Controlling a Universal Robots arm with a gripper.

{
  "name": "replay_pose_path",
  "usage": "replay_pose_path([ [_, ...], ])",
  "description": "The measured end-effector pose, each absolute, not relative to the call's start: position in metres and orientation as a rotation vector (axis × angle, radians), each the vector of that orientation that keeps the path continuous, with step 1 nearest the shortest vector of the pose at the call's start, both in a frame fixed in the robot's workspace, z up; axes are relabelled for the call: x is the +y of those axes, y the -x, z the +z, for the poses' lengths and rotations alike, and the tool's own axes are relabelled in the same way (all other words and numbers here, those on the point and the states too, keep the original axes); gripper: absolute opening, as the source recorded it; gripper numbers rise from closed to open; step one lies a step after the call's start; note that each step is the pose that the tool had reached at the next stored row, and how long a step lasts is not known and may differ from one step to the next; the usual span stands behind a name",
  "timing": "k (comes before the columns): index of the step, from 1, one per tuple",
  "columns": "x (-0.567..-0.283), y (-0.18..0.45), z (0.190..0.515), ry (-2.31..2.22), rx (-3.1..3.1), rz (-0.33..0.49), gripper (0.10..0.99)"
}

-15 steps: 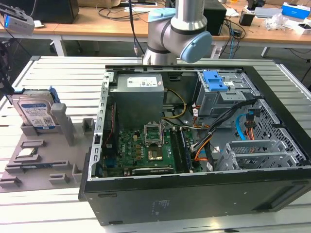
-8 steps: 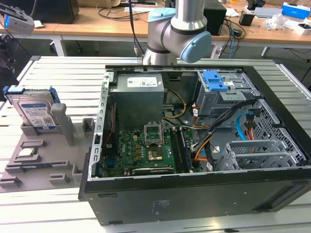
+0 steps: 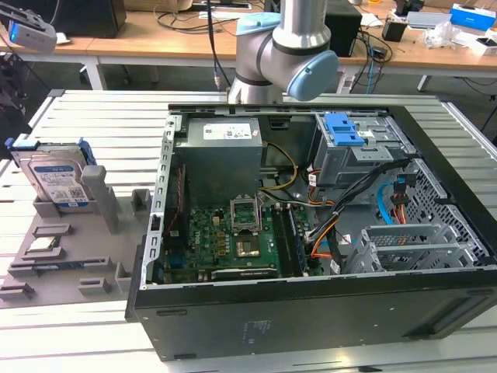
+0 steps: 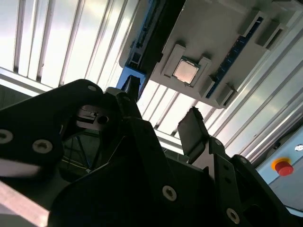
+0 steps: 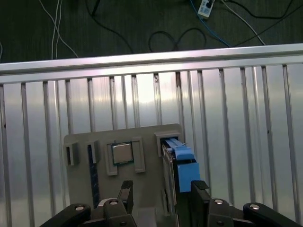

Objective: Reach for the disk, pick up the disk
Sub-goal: 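Pick up the disk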

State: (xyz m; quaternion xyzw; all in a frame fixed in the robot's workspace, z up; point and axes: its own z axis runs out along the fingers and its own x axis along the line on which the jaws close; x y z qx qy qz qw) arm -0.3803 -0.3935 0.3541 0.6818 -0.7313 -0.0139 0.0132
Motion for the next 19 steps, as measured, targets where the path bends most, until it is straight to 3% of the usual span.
replay_pose_path([
  [19,-0.380,0.380,0.347,-2.125,-2.279,-0.046,0.600],
])
